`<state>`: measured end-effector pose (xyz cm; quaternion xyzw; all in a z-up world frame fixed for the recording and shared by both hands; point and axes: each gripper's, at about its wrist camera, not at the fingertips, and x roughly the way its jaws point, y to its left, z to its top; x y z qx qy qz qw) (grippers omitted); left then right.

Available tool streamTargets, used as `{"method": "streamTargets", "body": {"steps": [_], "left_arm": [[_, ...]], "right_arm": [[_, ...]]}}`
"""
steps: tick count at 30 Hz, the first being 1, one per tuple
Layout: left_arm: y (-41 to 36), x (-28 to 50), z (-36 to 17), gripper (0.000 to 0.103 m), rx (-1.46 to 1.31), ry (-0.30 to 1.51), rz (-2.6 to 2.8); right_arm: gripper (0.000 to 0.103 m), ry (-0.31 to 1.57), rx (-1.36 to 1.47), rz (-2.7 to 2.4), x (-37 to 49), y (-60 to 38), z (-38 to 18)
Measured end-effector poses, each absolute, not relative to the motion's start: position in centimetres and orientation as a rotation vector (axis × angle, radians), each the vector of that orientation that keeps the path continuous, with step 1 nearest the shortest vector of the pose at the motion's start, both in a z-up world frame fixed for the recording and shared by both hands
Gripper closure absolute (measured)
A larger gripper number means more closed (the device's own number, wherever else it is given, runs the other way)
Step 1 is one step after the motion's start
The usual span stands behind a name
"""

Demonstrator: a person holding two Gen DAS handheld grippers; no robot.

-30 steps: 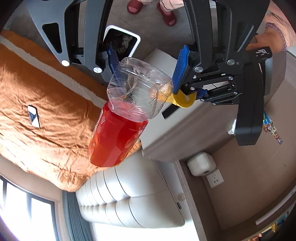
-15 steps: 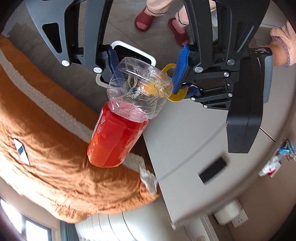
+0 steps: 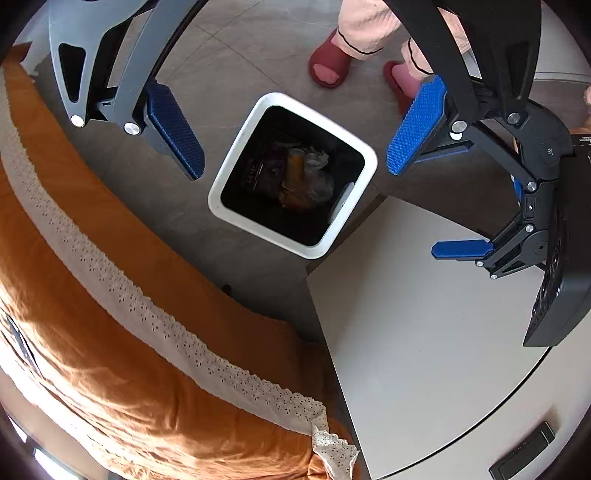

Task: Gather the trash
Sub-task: 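Move both open tools back toward the desk trash pile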

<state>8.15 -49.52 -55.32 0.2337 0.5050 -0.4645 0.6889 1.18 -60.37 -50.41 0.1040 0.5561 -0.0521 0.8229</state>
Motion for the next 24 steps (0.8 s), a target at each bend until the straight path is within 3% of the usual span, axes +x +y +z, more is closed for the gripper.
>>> {"method": "streamTargets", "body": {"steps": [12,24], "left_arm": [[-47.4,9.2,-45.6,0.005,0.434,1.066,-0.998],[-42.9,8.9,-26.5,0.005,0.305,0.855,-0.867]], "right_arm": [[0.004,1.091,0.211,-0.111,1.8,-59.0,-41.1],[0.004,0.803,0.183,-0.068,1.6,-56.6,-23.5]]}}
